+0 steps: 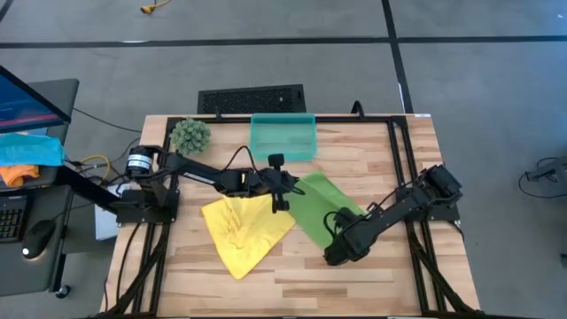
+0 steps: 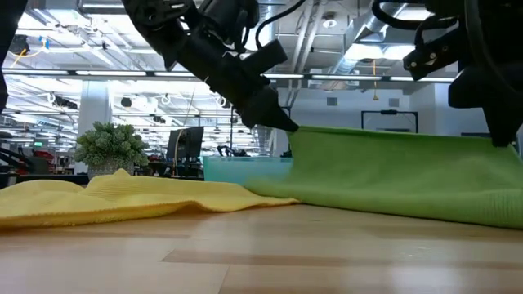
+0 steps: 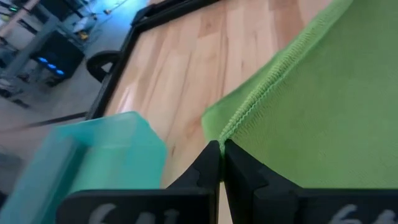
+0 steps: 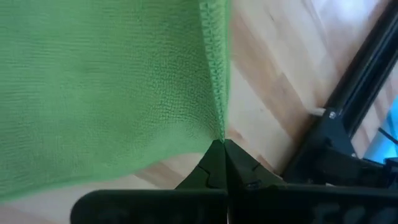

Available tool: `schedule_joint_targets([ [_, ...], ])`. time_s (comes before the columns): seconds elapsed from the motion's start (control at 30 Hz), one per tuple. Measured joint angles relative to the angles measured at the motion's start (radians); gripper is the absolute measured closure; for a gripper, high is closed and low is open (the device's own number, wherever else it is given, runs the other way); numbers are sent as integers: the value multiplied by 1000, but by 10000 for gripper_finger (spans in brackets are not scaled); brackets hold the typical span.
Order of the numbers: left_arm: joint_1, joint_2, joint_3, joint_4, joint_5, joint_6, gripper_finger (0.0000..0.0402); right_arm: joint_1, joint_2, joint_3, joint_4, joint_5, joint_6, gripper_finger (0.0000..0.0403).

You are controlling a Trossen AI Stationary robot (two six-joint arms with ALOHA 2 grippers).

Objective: Roll microfiber towels into tight, uniform cylinder then place into a basket
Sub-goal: Fold the green microfiber cloth

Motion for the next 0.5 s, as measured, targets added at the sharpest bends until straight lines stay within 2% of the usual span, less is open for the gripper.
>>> schedule_joint_targets([
  [0.4,29,2,0,9,23,5,401,0,0,0,8,6,43,399],
  [0.5,38,14,-4,6,11,5,397,4,0,-2,8,-46,48,399],
])
